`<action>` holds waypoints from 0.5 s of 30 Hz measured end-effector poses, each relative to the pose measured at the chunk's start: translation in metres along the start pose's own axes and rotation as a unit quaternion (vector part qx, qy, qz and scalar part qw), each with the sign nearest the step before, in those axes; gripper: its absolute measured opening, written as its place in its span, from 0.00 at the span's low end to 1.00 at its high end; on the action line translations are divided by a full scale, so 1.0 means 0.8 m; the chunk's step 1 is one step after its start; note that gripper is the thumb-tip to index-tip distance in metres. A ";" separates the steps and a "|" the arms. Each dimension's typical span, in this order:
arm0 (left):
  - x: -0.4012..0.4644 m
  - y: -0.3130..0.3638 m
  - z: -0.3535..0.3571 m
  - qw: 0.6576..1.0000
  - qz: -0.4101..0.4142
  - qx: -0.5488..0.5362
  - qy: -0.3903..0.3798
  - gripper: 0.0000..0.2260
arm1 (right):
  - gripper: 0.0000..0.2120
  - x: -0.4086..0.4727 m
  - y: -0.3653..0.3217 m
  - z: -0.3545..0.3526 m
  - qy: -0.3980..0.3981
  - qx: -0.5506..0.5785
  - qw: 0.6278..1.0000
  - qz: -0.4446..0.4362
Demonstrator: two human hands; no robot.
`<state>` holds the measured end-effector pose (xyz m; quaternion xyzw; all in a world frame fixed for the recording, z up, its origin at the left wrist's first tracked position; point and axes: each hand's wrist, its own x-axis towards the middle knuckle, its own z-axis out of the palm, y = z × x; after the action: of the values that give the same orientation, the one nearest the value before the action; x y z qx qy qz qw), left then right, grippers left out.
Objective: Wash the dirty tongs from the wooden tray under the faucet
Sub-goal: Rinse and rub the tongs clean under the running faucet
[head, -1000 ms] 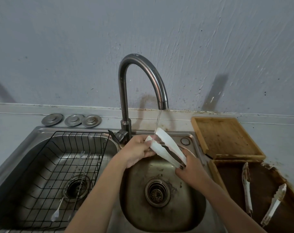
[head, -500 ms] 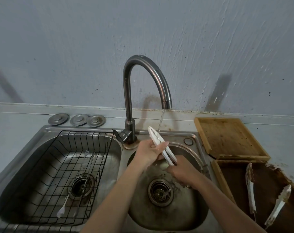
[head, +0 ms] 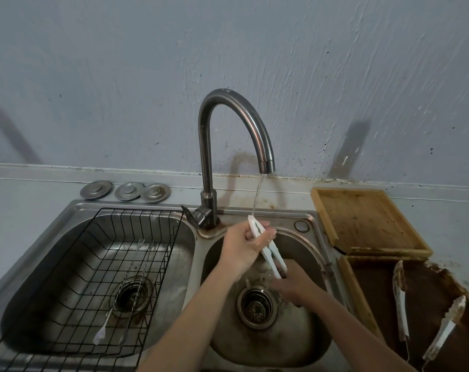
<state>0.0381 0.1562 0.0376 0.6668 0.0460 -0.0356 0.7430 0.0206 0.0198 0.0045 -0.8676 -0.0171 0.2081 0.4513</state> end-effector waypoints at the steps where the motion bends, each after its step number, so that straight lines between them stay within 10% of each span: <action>1: -0.001 0.002 0.002 1.000 0.013 0.007 -0.011 0.06 | 0.03 0.002 0.002 0.001 0.004 -0.003 1.000 -0.004; 5: -0.003 0.014 0.006 0.997 0.057 0.048 -0.024 0.02 | 0.15 0.005 -0.011 0.002 0.025 -0.008 0.999 -0.025; 15: 0.007 0.021 -0.004 0.994 0.070 0.079 0.002 0.11 | 0.11 0.020 -0.010 0.008 0.001 -0.029 0.999 -0.022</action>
<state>0.0456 0.1610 0.0532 0.7249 -0.0023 0.0139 0.6887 0.0340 0.0327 0.0024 -0.8800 -0.0416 0.1966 0.4304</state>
